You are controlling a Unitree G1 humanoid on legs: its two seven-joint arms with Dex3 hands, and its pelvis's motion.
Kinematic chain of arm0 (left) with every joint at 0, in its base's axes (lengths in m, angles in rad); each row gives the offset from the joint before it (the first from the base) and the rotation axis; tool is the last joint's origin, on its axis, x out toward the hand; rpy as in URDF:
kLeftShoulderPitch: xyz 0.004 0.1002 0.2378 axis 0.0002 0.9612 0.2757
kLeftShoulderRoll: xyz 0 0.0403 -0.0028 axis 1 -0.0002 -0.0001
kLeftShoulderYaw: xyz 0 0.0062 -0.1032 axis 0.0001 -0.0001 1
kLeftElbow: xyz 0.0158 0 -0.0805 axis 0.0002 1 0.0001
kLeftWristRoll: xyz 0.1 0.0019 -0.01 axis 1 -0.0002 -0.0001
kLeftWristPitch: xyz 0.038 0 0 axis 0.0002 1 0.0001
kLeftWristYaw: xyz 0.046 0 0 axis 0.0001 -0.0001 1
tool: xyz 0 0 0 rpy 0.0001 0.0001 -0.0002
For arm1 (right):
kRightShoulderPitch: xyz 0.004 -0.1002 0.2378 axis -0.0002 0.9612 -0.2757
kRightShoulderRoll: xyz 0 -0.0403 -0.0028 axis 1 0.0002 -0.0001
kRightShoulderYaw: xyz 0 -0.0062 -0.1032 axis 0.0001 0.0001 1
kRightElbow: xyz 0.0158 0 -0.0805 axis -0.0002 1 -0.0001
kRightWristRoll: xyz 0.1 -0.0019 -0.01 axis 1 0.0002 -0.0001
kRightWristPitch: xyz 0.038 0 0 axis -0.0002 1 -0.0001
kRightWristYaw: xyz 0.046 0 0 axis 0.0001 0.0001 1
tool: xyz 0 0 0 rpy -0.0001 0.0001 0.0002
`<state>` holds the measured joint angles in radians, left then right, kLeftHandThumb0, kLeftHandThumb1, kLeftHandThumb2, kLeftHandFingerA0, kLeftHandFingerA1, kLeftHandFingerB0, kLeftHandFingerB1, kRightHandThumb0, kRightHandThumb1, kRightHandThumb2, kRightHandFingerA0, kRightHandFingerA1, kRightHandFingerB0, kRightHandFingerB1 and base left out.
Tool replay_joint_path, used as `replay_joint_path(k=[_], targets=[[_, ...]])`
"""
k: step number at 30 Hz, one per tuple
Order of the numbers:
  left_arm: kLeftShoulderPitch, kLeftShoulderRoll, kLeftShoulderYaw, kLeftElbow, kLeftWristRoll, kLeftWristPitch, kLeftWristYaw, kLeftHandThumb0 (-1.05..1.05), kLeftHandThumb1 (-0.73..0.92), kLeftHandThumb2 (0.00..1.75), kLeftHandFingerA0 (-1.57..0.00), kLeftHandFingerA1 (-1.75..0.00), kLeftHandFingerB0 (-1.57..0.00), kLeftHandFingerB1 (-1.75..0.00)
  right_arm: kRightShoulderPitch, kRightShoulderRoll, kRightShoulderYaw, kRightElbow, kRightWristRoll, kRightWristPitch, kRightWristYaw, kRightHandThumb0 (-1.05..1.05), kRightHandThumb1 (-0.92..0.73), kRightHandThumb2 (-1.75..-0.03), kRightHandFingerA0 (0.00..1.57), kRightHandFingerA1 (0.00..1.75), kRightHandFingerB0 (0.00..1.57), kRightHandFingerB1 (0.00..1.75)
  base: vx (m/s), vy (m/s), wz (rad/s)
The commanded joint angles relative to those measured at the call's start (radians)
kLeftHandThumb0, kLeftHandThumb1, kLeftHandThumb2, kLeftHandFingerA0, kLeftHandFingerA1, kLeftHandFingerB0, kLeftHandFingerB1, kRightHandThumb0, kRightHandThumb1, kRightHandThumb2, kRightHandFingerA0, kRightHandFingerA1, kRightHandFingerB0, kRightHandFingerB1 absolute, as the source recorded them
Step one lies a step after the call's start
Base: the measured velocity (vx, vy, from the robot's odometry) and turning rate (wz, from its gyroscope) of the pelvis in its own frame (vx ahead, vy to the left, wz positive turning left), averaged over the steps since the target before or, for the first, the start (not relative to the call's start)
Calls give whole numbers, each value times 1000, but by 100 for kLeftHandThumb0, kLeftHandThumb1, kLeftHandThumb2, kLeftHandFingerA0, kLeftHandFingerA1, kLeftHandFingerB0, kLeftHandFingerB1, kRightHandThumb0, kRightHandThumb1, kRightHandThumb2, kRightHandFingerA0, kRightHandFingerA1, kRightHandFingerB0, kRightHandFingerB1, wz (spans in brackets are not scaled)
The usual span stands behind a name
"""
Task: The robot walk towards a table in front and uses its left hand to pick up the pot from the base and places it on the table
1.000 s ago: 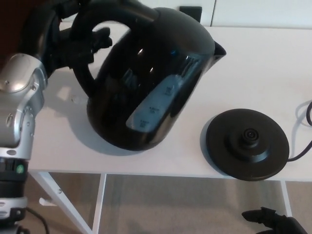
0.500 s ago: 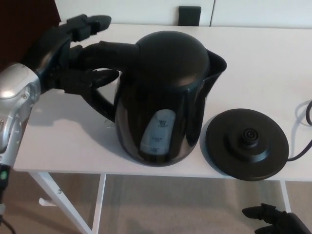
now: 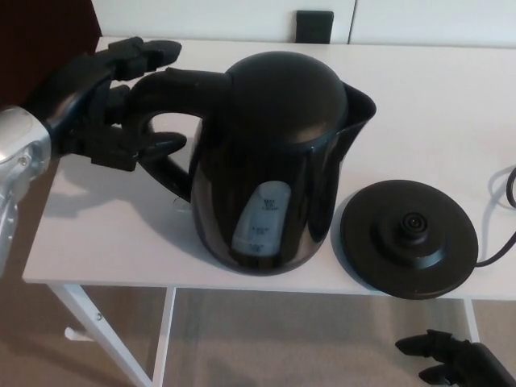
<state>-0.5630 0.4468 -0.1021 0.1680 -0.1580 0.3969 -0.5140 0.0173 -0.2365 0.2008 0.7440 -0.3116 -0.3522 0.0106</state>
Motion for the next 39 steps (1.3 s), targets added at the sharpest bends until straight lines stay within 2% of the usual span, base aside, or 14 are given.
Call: replay_joint_path(k=[1, 2, 3, 4, 9, 13, 17, 18, 19, 26, 33, 34, 36, 39], targets=[[-17, 88, -58, 26, 48, -62, -147, -55, 35, 70, 0, -20, 0, -8, 20, -10, 9, -5, -10, 2, -5, -7, -61, -57, 53, 50, 50, 48, 0, 0, 0], [-25, 107, -74, 28, 57, -71, -168, -70, 42, 77, 0, -10, 0, 0, 23, -10, 9, -8, -7, 4, -3, -7, -61, -57, 53, 50, 50, 47, 0, 0, 0], [-33, 116, -84, 32, 64, -87, -178, -75, 48, 55, 0, -1, 0, 0, 27, -12, 6, -12, -4, 4, -2, -6, -61, -57, 53, 50, 50, 47, 0, 0, 0], [-38, 116, -76, 41, 47, -98, -192, -90, 51, 58, 0, 0, 0, 0, 27, -12, 7, -14, -4, 6, -3, -7, -61, -57, 54, 50, 51, 47, 0, 0, 0], [-45, 107, -17, 48, -25, -103, -241, -104, 53, 64, 0, 0, 0, 0, 22, -14, 14, -16, -12, 14, -3, -8, -60, -58, 54, 51, 52, 47, 0, 0, 0], [-33, 88, 36, 25, -51, -123, -246, -104, 50, 66, 0, 0, 0, 0, 22, -15, 12, -14, -8, 17, 0, -7, -60, -57, 55, 51, 52, 47, 0, 0, 0], [-8, 104, 104, -93, -73, -46, -208, -95, 53, 58, 0, 0, 0, 0, 18, -15, 17, -30, -13, 37, 7, -8, -60, -57, 54, 51, 52, 47, 0, 0, 0], [-6, 101, 128, -108, -93, -26, -209, -87, 44, 83, 0, 0, 0, 0, 15, -16, 18, -30, -14, 40, 6, -6, -60, -57, 54, 49, 53, 46, 0, 0, 0], [-3, 104, 151, -120, -108, -16, -210, -90, 50, 56, 0, 0, 0, 0, 10, -16, 18, -26, -15, 41, 5, -7, -59, -57, 53, 49, 53, 46, 0, 0, 0], [67, 161, 323, -118, -177, -13, -238, -94, 48, 59, 0, 0, 0, 0, 20, -2, 31, -19, -13, 44, 9, -7, -60, -57, 53, 49, 52, 47, 0, 0, 0], [301, 161, 562, 3, -251, -134, -287, -85, 55, 56, 0, 0, 0, 0, 74, -16, 38, -18, -13, 43, 10, -7, -61, -57, 53, 48, 51, 46, 0, 0, 0], [410, 116, 627, 43, -241, -229, -267, -90, 57, 92, 0, -3, 0, 0, 81, -17, 28, -13, -3, 41, 6, -7, -61, -57, 54, 49, 51, 45, 0, 0, 0], [517, 61, 674, 49, -234, -251, -221, -83, 71, 100, 0, -12, 0, -6, 76, -16, 12, 17, 8, 13, -13, -6, -59, -56, 54, 48, 50, 46, 0, 0, 0], [596, -2, 716, 123, -243, -261, -190, -83, 78, 105, 0, -16, 0, -7, 66, -10, -14, 49, 31, 8, -16, -12, -61, -57, 50, 46, 48, 45, 0, 0, 0]])
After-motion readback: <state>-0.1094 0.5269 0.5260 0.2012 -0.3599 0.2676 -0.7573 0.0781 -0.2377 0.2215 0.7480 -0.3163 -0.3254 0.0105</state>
